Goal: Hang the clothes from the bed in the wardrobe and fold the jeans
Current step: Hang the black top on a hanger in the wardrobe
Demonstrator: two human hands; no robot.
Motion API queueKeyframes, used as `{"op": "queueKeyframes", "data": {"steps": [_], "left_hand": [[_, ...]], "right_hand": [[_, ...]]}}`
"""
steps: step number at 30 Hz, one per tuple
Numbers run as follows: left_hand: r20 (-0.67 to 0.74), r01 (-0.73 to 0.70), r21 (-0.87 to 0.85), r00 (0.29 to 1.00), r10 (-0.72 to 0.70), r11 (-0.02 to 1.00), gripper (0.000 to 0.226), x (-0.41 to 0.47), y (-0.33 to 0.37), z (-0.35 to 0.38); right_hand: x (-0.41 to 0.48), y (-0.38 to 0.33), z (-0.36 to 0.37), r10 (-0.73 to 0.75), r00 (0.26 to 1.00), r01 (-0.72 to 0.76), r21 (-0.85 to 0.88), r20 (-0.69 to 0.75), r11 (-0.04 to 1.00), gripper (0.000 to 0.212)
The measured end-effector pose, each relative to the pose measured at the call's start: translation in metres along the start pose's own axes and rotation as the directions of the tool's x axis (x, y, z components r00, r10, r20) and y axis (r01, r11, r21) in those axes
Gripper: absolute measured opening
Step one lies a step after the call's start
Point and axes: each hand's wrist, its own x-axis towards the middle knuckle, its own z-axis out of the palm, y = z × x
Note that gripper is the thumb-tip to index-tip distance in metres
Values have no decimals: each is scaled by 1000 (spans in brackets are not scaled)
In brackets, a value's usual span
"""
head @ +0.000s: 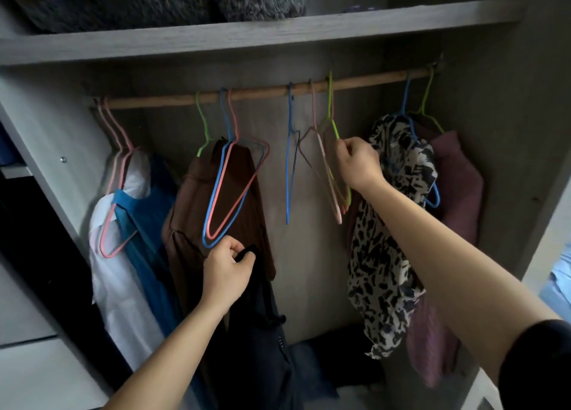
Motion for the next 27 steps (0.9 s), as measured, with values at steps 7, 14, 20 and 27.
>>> {"op": "queueKeyframes", "data": {"steps": [7, 14, 20, 27], "left_hand": [[59, -34, -13, 998, 35, 999, 21, -5, 8, 10], [39, -43, 19, 998, 42, 999, 19, -8, 17, 15], [87, -65, 80, 995, 58, 995, 16, -13, 16, 22], [143, -78, 79, 988, 66, 994, 13, -25, 4, 24]], "right_hand": [[-1, 5, -13, -12, 996, 15, -38, 89, 999, 41], [-71, 33, -16, -58, 998, 60, 190, -18, 980, 27], [-110, 71, -3, 196, 975, -212, 171, 103, 962, 20], [-171, 90, -15, 181, 983, -182, 184, 23, 966, 22]]}}
